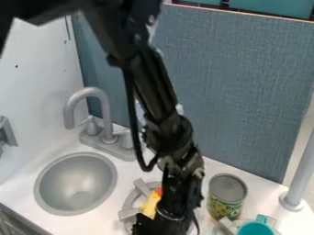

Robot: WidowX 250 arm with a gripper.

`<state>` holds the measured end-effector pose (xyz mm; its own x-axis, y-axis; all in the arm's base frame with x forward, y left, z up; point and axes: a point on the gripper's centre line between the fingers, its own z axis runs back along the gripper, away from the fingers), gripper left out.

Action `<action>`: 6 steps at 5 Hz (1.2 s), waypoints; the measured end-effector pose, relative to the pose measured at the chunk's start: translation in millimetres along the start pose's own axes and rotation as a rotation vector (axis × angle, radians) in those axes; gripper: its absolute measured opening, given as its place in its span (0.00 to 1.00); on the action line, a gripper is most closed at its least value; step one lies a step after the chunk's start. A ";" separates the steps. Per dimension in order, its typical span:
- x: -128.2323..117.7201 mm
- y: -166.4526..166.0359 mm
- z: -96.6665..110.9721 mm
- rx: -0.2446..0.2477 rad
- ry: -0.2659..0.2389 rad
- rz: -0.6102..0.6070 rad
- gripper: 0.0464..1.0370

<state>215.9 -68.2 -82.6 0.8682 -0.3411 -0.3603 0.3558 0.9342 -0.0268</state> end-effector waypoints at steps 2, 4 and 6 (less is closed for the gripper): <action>16.2 -6.9 -3.3 0.020 -0.022 -0.002 0.96; 28.8 -9.8 2.2 0.047 -0.044 0.011 0.86; 32.1 -4.3 -7.0 0.038 0.020 0.058 0.48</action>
<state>239.8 -82.5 -100.6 0.8807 -0.2843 -0.3790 0.3185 0.9475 0.0293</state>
